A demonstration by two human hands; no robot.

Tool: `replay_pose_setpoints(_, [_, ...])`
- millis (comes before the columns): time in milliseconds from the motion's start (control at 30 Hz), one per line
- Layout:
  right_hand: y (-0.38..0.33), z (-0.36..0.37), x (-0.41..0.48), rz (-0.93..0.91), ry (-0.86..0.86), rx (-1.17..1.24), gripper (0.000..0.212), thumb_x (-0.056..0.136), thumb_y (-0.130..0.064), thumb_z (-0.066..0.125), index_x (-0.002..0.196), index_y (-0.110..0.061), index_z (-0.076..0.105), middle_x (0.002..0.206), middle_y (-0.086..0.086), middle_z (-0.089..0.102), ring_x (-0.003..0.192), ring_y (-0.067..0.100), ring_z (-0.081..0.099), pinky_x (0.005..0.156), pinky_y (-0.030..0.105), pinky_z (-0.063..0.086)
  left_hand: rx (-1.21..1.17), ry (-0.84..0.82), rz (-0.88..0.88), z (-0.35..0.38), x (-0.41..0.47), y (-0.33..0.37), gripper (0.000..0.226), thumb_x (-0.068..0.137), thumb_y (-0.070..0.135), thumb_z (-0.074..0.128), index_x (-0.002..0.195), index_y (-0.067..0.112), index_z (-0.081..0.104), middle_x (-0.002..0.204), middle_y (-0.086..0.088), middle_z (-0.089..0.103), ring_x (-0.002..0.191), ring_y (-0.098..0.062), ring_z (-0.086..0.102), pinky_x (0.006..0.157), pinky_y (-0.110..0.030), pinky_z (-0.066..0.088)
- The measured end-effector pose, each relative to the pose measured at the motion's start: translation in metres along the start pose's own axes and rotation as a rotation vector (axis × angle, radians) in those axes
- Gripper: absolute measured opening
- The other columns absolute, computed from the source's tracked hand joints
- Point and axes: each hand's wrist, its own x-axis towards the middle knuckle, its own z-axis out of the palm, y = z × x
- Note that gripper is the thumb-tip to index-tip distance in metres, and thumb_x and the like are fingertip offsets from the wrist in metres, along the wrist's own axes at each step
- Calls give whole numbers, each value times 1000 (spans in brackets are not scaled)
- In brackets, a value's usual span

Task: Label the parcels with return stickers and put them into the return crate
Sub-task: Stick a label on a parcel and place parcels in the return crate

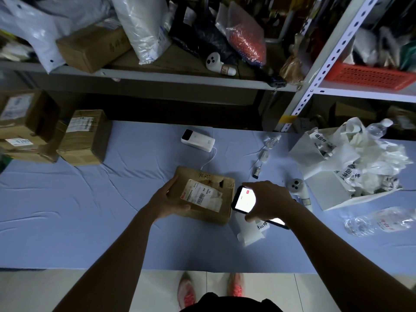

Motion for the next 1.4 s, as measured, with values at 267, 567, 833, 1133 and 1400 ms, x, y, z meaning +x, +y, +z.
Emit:
replay_pose_setpoints(267, [79, 69, 10, 318, 201, 344, 91, 56, -59, 85, 135, -30, 51, 116, 5, 58, 101, 22, 59, 83, 39, 58, 131, 6, 31, 4, -5, 9, 115, 73, 16, 90, 158, 41, 18, 145, 3, 50, 126, -14, 50, 99, -33, 51])
replay_pose_setpoints(567, [132, 160, 15, 474, 66, 279, 100, 68, -65, 82, 148, -28, 34, 127, 9, 51, 119, 29, 54, 87, 41, 55, 323, 135, -63, 22, -18, 26, 97, 81, 25, 85, 158, 30, 25, 154, -5, 46, 140, -29, 44, 107, -36, 42])
replay_pose_setpoints(833, [125, 163, 26, 430, 288, 225, 86, 72, -65, 77, 137, -16, 48, 127, 13, 51, 117, 33, 51, 88, 42, 50, 447, 248, -114, 43, -25, 36, 75, 90, 31, 74, 155, 27, 35, 143, -10, 56, 126, -29, 56, 87, -27, 43])
replay_pose_setpoints(1133, [72, 169, 26, 104, 84, 441, 42, 75, -64, 74, 103, -34, 63, 86, -16, 68, 83, 9, 65, 72, 27, 50, 476, 306, -104, 42, -32, 31, 84, 88, 44, 74, 157, 30, 29, 150, -12, 48, 139, -34, 44, 111, -43, 39])
replay_pose_setpoints(1400, [60, 157, 35, 252, 331, 678, 36, 79, -47, 81, 92, -25, 56, 89, -5, 64, 78, 13, 61, 61, 25, 41, 480, 324, -27, 46, -33, 28, 79, 90, 35, 75, 156, 19, 33, 141, -11, 58, 129, -32, 54, 104, -41, 44])
